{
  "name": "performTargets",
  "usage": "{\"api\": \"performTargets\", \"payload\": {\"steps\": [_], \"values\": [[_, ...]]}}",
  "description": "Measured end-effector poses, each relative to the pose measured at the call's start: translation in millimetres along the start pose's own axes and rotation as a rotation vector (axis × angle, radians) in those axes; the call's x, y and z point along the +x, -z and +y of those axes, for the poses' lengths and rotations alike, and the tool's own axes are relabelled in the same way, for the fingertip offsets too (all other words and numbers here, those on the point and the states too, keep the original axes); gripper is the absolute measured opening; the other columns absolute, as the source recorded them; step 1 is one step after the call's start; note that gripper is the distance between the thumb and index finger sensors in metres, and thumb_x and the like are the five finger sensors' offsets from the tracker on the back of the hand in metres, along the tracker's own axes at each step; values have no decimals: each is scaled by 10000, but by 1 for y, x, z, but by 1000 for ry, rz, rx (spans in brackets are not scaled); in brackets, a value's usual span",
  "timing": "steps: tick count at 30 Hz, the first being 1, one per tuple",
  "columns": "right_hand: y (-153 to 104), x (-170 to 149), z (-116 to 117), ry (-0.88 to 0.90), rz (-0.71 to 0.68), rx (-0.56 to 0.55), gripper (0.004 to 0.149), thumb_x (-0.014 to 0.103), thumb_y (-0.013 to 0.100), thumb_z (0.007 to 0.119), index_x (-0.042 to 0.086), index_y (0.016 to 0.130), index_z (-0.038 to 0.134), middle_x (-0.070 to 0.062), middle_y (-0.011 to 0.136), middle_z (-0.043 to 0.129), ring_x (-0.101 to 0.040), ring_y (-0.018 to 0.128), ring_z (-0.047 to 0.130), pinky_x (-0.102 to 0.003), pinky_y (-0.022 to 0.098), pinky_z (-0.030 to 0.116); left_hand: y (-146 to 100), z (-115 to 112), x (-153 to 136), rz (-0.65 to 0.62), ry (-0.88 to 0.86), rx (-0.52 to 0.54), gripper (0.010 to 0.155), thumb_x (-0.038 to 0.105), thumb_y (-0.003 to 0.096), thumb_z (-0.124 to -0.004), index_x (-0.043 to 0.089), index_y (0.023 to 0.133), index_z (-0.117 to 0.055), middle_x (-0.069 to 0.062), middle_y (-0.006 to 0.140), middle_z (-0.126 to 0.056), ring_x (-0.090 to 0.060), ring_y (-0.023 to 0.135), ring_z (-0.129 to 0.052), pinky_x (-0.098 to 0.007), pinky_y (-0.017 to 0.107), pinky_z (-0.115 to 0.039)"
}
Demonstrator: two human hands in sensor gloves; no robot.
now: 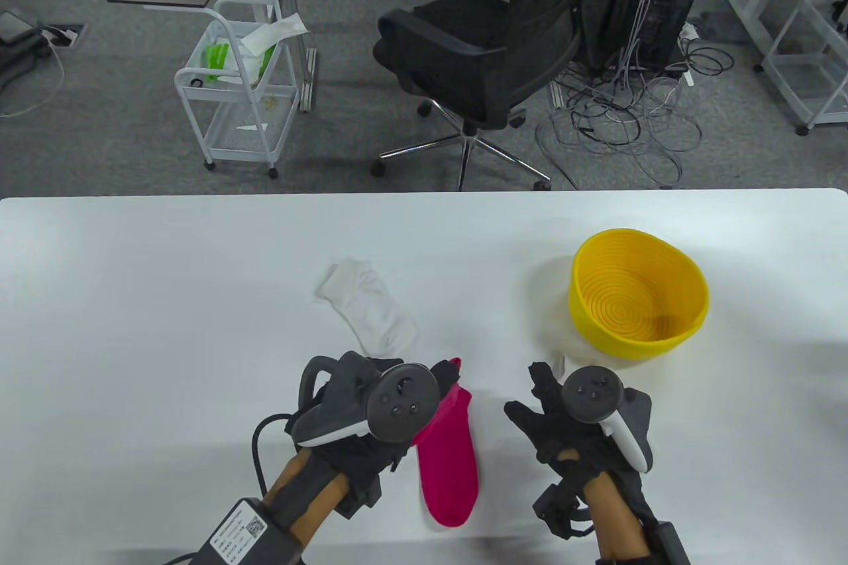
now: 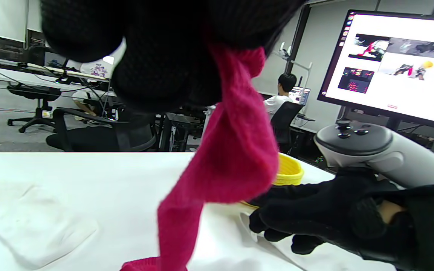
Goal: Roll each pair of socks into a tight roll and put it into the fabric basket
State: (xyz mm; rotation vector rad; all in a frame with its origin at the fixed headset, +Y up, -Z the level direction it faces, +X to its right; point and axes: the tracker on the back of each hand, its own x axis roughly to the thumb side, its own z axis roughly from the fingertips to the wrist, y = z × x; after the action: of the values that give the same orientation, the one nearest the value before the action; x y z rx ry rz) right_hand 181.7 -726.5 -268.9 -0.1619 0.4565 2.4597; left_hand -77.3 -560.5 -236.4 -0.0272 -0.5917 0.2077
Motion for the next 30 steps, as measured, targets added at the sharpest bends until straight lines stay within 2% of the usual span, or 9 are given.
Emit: {"api": "performTargets", "payload": {"steps": [6, 12, 16, 23, 30], "values": [[0, 0, 0, 0, 7, 9, 847, 679, 393, 672, 291, 1072, 346, -49, 1124, 562, -377, 1051, 579, -609, 689, 560, -4, 2, 3, -57, -25, 38, 434, 259, 436, -716, 357, 853, -791, 3, 793, -964, -231, 553, -1007, -487, 513, -768], [0, 0, 0, 1, 7, 8, 847, 679, 393, 672, 292, 1071, 344, -51, 1124, 563, -377, 1052, 579, -610, 689, 560, -8, 1, 8, -119, -109, 21, 401, 265, 436, -715, 383, 803, -824, 18, 795, -965, -225, 559, -1005, -483, 512, -769], [0, -1, 0, 4, 9, 10, 847, 679, 393, 671, 292, 1071, 343, -51, 1124, 563, -378, 1051, 579, -609, 690, 560, -10, -2, 15, -129, -162, -17, 390, 262, 437, -711, 385, 787, -829, 17, 799, -958, -234, 574, -990, -494, 534, -750], [0, -1, -1, 7, 13, 14, 846, 679, 394, 671, 292, 1071, 344, -52, 1124, 563, -377, 1051, 579, -610, 689, 561, -11, -10, 26, -158, -156, -138, 377, 260, 433, -706, 388, 760, -846, 10, 787, -959, -233, 550, -980, -489, 523, -753], [1, -1, 0, 6, 15, 19, 848, 680, 393, 671, 289, 1073, 347, -53, 1124, 563, -379, 1050, 580, -610, 688, 561, -15, -12, 32, -174, -156, -186, 375, 256, 430, -709, 382, 751, -858, 2, 777, -967, -237, 535, -982, -490, 516, -757]]}}
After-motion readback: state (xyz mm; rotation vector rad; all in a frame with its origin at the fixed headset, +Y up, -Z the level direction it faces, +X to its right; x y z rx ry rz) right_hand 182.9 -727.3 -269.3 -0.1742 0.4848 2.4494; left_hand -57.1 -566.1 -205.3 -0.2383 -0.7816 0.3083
